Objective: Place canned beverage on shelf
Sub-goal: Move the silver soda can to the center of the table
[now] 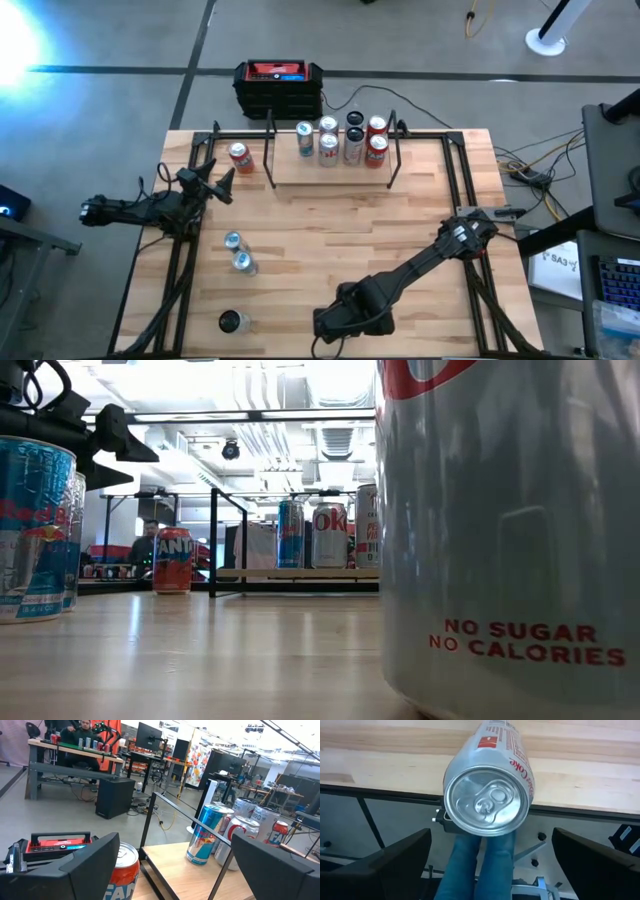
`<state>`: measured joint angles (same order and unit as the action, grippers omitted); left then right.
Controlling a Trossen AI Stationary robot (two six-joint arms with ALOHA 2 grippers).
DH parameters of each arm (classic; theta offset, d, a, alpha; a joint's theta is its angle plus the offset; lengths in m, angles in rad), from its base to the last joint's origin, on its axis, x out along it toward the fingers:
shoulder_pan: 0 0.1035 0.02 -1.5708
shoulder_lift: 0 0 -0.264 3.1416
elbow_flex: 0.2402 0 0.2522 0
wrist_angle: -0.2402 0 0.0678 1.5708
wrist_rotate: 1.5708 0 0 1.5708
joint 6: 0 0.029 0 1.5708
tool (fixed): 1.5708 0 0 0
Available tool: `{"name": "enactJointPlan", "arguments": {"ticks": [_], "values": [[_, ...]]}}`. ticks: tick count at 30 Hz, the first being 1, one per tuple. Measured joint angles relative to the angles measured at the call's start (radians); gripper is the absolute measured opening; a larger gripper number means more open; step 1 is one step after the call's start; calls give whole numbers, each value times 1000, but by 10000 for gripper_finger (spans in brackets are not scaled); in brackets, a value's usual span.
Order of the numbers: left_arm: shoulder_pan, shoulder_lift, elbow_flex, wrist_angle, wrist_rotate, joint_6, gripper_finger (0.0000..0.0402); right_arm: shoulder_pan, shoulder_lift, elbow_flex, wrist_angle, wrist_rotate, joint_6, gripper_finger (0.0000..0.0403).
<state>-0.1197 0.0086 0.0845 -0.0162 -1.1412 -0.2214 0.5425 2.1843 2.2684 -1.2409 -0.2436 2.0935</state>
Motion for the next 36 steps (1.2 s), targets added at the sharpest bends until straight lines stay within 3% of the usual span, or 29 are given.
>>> {"name": "enactJointPlan", "arguments": {"ticks": [12,19,22,28,36], "values": [[0,0,0,0,0,0,368,-28,74,-3,16,-78,-52,400],[0,0,0,0,0,0,368,-30,76,-11,12,-7,-41,397],[0,0,0,0,0,0,368,-26,76,-20,25,9,-6,376],[0,0,0,0,0,0,368,-23,76,-35,44,8,17,294],[0,0,0,0,0,0,368,-46,75,-36,24,9,13,293]]}}
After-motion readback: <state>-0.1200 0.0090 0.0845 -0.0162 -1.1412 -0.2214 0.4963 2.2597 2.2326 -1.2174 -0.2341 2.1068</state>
